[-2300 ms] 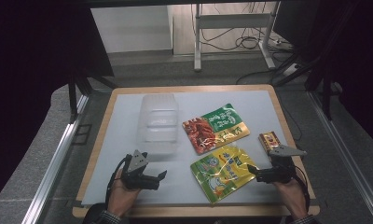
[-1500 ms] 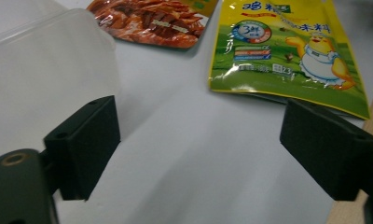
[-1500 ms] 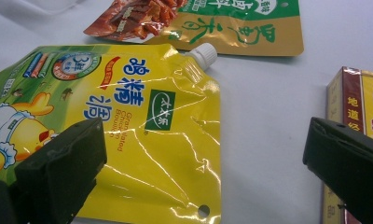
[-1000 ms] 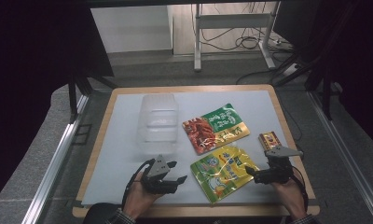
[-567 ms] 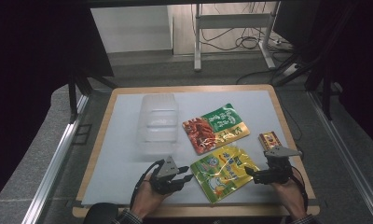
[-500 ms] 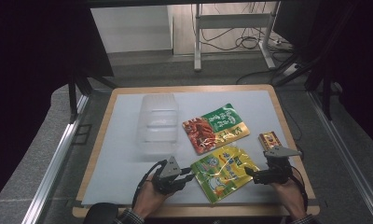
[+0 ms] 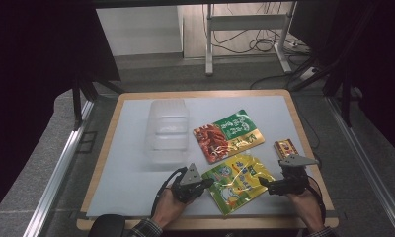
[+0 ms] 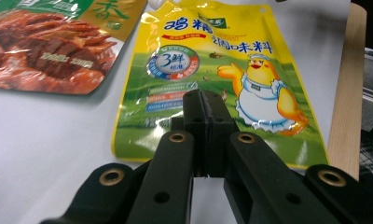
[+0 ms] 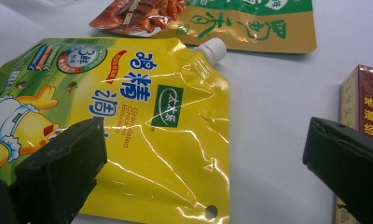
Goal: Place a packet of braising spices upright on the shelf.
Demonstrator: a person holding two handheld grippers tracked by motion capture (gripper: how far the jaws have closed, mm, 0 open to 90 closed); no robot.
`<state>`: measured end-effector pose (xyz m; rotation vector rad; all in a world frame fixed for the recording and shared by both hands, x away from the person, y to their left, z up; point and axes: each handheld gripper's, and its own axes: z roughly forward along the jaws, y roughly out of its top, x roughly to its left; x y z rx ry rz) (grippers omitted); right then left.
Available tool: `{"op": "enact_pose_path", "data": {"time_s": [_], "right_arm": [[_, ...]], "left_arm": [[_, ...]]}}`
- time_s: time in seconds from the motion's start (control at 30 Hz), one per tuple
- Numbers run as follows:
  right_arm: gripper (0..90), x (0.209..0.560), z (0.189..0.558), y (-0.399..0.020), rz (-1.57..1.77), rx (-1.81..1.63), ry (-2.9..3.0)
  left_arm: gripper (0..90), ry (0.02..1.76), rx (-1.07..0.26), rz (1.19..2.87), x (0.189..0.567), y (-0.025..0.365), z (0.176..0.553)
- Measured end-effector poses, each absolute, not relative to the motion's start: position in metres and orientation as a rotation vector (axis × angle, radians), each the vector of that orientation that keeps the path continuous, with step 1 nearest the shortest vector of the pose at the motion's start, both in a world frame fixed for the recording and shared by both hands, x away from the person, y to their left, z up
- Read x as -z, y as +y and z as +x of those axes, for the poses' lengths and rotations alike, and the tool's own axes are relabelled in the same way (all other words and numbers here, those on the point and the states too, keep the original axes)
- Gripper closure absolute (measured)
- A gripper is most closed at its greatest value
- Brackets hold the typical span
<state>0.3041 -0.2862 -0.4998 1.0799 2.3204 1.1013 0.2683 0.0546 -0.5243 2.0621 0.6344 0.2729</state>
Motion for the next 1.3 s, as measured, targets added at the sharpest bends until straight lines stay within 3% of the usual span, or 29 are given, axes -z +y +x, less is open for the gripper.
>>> {"op": "enact_pose_path", "data": {"time_s": [0.57, 0.87, 1.3], "right_arm": [[0.0, 0.498, 0.304, -0.289, 1.103, -1.104, 2.302], [0.0, 0.497, 0.305, -0.292, 1.105, -1.128, 2.320], [1.0, 0.500, 0.309, -0.286, 1.148, -1.154, 2.375]], "left_arm": [[90.0, 0.611, -0.264, 2.136, 0.540, 0.029, 0.276], [90.0, 0.585, -0.347, 2.170, 0.541, 0.027, 0.268], [90.0, 0.593, -0.277, 2.195, 0.543, 0.035, 0.263]]}}
